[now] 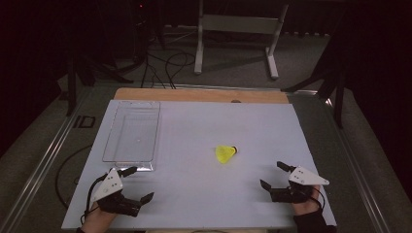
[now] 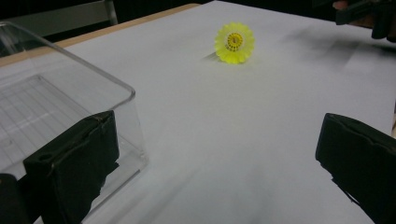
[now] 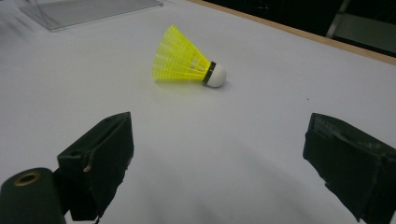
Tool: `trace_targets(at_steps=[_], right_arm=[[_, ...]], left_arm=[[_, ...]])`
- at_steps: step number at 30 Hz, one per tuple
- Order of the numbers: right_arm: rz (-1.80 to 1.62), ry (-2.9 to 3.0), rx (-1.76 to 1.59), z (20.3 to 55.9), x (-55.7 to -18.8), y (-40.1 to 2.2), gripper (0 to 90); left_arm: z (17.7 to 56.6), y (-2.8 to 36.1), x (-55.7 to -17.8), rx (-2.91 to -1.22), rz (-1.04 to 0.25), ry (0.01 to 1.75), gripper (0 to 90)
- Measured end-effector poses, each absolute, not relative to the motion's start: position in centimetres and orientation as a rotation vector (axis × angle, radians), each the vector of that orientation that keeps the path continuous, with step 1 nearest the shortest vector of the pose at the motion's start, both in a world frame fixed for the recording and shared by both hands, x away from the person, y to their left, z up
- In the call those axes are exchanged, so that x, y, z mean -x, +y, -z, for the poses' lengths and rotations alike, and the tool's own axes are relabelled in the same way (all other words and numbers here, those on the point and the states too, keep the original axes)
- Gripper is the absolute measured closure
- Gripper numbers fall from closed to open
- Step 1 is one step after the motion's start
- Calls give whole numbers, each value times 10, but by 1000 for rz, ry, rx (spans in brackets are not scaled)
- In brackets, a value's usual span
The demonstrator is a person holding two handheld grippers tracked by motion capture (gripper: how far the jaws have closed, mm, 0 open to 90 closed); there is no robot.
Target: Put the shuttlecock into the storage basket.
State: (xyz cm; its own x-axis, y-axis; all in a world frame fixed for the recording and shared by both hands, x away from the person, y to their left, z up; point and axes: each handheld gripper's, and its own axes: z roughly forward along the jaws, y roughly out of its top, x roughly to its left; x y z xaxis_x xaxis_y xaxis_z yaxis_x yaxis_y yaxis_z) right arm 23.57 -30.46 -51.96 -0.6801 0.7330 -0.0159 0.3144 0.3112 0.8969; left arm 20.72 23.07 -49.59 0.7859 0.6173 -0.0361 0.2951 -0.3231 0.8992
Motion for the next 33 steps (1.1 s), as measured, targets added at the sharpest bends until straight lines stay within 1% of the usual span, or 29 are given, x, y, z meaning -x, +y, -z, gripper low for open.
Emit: trace_targets(at_steps=[9,33], right_arm=[[-1337,2163,-918,519,-236,-304,88],[-1333,2172,-915,517,-235,-303,88]], left_arm=[[480,225,-215,-1991,-341,623,3],[461,206,-231,-2192,-233,503,3]])
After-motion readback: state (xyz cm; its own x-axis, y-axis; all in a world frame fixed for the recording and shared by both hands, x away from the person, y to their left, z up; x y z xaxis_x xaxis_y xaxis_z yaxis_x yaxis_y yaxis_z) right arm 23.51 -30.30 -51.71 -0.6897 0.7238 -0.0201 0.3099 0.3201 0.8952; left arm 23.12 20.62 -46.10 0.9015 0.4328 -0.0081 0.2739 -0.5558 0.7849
